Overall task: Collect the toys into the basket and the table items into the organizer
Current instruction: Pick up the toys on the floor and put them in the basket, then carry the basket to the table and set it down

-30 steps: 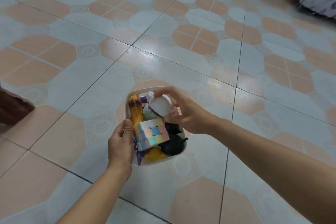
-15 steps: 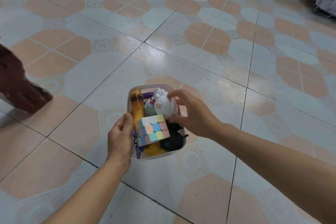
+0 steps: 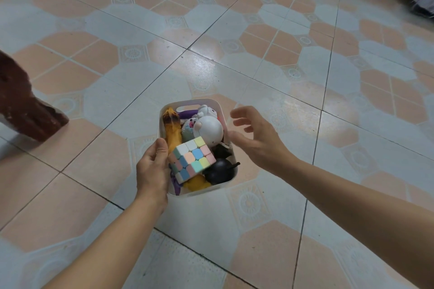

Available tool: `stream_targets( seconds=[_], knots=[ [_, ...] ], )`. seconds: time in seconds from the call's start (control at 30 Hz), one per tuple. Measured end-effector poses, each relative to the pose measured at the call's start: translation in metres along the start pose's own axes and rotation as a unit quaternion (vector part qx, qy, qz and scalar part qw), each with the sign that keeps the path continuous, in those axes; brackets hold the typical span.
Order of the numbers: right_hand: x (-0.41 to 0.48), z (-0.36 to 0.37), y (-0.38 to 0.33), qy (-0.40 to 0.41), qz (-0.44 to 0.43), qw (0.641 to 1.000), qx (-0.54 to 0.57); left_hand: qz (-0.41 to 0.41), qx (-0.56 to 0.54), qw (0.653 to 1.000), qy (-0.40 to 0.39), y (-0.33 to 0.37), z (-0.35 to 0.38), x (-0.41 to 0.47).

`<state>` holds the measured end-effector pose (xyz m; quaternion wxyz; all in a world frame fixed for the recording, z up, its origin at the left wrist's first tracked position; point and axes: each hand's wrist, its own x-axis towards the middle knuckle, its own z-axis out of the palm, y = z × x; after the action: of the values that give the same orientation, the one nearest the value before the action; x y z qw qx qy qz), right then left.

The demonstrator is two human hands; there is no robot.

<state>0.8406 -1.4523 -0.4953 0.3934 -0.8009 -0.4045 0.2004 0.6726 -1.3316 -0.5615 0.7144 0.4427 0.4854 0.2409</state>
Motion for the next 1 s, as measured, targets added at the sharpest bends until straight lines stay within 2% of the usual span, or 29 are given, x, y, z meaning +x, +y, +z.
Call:
stream_targets(
  seconds=[0.07, 0.13, 0.23, 0.4, 0.57, 1.0],
  knots=[
    [0.003, 0.002, 0.001, -0.012, 0.078, 0.996, 0.045, 0.0, 0.001, 1.0, -0.001, 0.001, 0.003, 0.001],
    [0.006, 0.005, 0.003, -0.062, 0.155, 0.982, 0.091, 0.002, 0.002, 1.0, -0.001, 0.002, 0.006, 0.002],
    [0.01, 0.009, 0.0, -0.123, 0.204, 0.962, 0.133, 0.001, -0.002, 1.0, -0.009, 0.01, 0.01, 0.003],
    [0.024, -0.003, -0.042, -0.123, 0.221, 0.957, 0.146, -0.01, -0.019, 1.0, -0.007, 0.051, 0.003, -0.005],
    [0.031, -0.026, -0.12, -0.131, 0.216, 0.954, 0.163, -0.019, -0.036, 0.999, 0.017, 0.122, -0.013, -0.035],
    [0.032, -0.065, -0.415, -0.257, 0.212, 0.928, 0.165, 0.009, -0.067, 0.994, 0.086, 0.363, -0.132, -0.175]
  ],
)
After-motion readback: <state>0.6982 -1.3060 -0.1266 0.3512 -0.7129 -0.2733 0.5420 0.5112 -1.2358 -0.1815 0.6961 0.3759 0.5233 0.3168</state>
